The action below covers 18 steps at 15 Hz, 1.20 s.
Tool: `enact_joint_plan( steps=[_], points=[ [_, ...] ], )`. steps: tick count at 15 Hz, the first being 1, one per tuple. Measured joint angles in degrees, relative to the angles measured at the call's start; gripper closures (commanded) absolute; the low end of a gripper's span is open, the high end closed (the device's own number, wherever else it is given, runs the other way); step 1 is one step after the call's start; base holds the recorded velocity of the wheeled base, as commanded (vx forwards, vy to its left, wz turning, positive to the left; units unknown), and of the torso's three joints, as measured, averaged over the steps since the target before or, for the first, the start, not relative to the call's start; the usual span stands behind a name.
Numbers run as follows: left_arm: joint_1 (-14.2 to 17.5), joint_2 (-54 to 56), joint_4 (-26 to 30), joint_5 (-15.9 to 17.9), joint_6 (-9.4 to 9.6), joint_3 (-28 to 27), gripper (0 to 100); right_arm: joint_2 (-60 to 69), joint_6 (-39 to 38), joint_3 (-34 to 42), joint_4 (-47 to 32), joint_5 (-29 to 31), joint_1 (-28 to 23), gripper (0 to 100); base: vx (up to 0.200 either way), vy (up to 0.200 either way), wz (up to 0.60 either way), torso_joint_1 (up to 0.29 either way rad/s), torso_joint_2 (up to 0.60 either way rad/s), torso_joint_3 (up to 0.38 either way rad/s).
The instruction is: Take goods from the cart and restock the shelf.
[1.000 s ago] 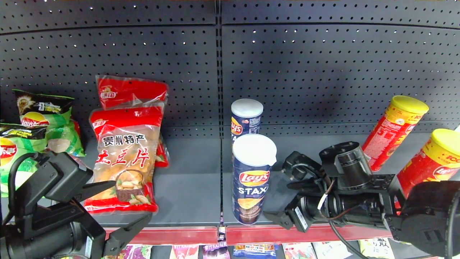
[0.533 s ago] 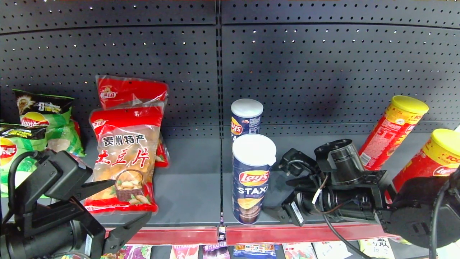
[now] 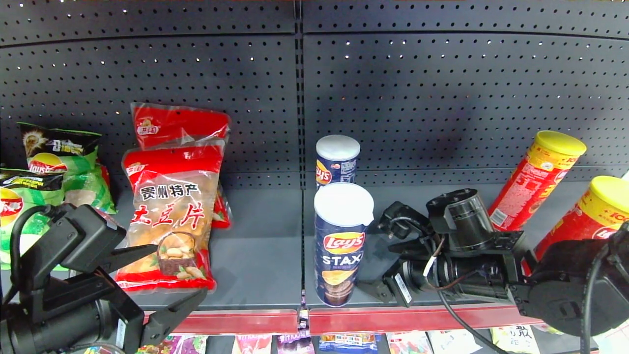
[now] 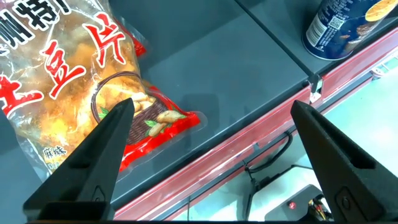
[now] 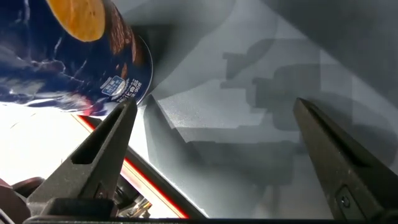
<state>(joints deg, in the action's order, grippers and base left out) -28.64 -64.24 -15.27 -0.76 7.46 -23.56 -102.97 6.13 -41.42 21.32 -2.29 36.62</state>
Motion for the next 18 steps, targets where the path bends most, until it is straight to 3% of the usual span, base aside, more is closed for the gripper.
enact_joint_plan(
  steps=[15, 18],
  points=[
    [0.04, 0.07, -0.05, -0.04, 0.0, 0.8, 0, 0.33, -0.09, 0.24, 0.0, 0.02, 0.04, 0, 0.0, 0.0, 0.0, 0.0, 0.0, 0.0],
    [1.62, 1.66, 0.15, -0.28, -0.51, 3.5, 0, 5.62, -0.09, 2.78, -0.06, 1.56, 0.21, 0, 0.0, 0.0, 0.0, 0.0, 0.0, 0.0]
  ],
)
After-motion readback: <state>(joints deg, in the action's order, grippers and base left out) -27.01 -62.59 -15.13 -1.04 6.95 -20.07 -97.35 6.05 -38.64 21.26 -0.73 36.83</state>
